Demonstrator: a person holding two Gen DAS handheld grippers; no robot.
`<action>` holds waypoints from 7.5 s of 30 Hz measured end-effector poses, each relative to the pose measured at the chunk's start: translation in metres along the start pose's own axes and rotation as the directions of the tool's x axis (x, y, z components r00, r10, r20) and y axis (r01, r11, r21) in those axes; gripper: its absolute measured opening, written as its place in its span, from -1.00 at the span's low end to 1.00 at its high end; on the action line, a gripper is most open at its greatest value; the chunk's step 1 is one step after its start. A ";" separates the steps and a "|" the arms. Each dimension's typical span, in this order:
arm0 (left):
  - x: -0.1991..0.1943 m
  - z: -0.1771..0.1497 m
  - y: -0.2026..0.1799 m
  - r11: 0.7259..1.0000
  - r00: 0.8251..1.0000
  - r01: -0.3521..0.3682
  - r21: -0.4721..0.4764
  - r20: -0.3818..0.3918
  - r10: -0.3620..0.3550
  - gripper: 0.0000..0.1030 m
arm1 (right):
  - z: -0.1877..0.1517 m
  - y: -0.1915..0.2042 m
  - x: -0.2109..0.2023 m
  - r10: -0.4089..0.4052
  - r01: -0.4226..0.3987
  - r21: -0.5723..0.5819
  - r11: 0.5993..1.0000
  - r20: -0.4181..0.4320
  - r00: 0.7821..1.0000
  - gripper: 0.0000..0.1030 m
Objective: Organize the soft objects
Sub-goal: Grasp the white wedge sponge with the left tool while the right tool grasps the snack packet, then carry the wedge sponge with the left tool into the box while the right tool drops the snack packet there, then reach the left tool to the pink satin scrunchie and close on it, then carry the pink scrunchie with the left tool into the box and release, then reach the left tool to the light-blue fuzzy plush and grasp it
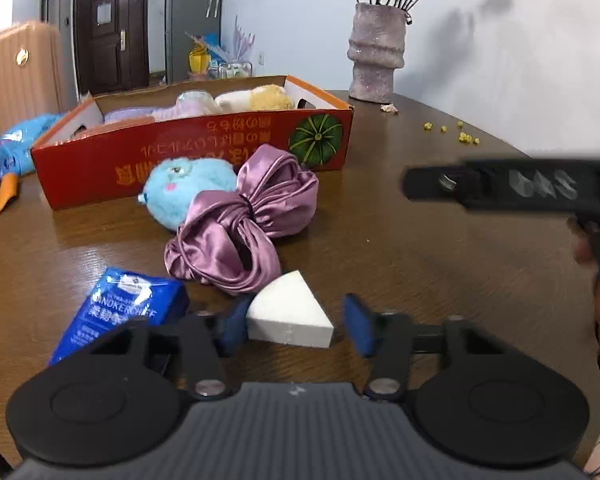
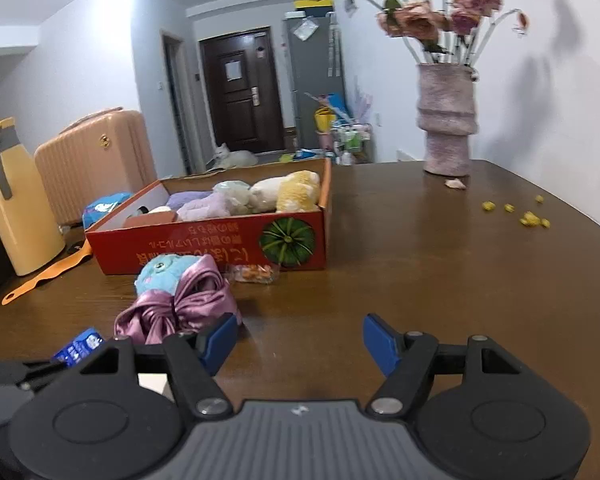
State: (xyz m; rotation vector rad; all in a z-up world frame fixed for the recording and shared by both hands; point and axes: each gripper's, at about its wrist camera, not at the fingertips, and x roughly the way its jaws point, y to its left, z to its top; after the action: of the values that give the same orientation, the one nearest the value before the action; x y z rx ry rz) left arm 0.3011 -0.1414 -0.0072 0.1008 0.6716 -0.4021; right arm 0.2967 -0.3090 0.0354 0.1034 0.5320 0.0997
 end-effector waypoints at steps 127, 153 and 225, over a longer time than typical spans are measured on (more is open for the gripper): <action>-0.136 -0.029 0.025 0.982 0.990 -0.045 -0.184 0.124 0.069 0.69 | -0.083 0.024 -0.099 0.183 -0.183 0.018 0.983 0.033 0.983 0.52; 0.022 0.051 0.081 0.946 0.977 0.184 -0.268 -0.054 -0.205 -0.63 | 0.011 0.023 0.079 0.210 -0.186 0.161 0.969 -0.148 0.966 -0.57; -0.028 0.154 0.107 0.988 0.993 0.113 -0.108 0.033 -0.110 0.18 | 0.125 0.038 0.031 0.083 -0.084 -0.046 0.995 -0.037 0.996 0.07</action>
State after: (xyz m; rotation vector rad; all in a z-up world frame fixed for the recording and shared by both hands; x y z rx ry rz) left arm 0.4137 -0.0673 0.1258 -0.0472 0.6734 -0.4726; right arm 0.3846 -0.2765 0.1320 0.0777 0.5599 0.1959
